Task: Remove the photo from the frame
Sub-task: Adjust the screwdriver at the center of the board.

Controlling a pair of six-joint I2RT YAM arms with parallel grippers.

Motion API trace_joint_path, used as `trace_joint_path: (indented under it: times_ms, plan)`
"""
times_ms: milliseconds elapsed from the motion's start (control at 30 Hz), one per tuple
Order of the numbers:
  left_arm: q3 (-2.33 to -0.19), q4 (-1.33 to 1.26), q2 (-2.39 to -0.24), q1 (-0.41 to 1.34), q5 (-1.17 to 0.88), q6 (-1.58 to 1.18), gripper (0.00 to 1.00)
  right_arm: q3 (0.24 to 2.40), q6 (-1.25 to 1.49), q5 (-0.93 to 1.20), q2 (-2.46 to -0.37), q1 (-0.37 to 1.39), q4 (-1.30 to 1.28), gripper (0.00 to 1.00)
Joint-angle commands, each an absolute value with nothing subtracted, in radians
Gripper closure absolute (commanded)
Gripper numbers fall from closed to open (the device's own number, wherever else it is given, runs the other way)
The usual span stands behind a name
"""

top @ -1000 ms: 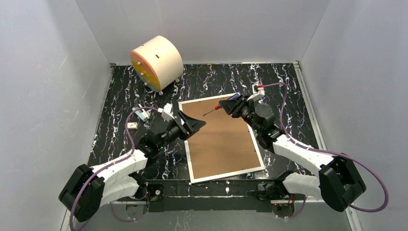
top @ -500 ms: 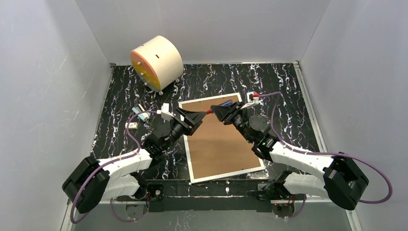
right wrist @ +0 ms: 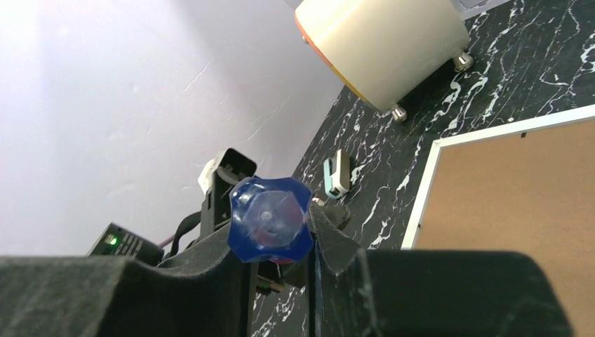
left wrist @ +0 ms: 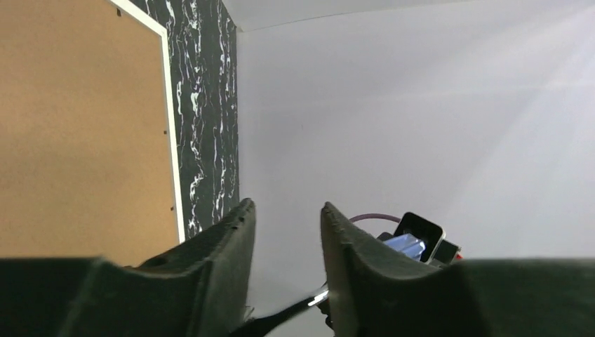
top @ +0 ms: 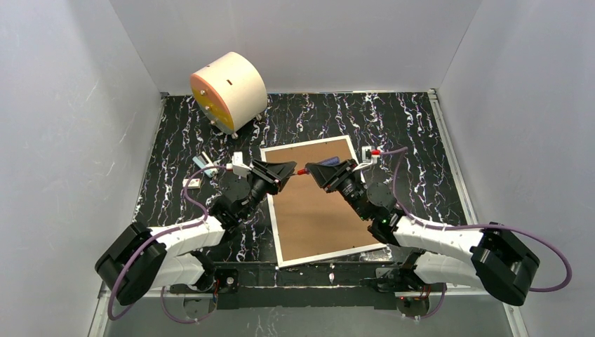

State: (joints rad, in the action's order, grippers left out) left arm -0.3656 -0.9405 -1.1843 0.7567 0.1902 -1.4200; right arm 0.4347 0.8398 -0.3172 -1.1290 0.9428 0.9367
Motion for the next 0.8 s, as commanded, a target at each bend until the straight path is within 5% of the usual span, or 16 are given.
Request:
trace_joint_path:
  times_ms: [0, 133, 400, 533, 767]
  plan:
    - [-0.365, -0.993, -1.179, 0.761, 0.245, -1.423, 0.67, 0.394, 0.809, -0.274, -1.090, 0.963, 0.991, 0.99]
    - [-0.367, -0.992, -1.189, 0.761, 0.238, -1.431, 0.86, 0.375, 0.780, -0.201, -1.073, 0.964, 0.962, 0.99]
    - [-0.373, -0.990, -1.190, 0.761, 0.232, -1.423, 1.00, 0.354, 0.775, -0.122, -1.043, 0.965, 0.873, 0.94]
    - [-0.377, -0.989, -1.193, 0.761, 0.224, -1.423, 1.00, 0.369, 0.759, -0.064, -1.033, 0.964, 0.836, 0.84]
    - [-0.388, -0.966, -1.187, 0.761, 0.194, -1.392, 1.00, 0.420, 0.708, 0.023, -0.980, 0.961, 0.716, 0.52]
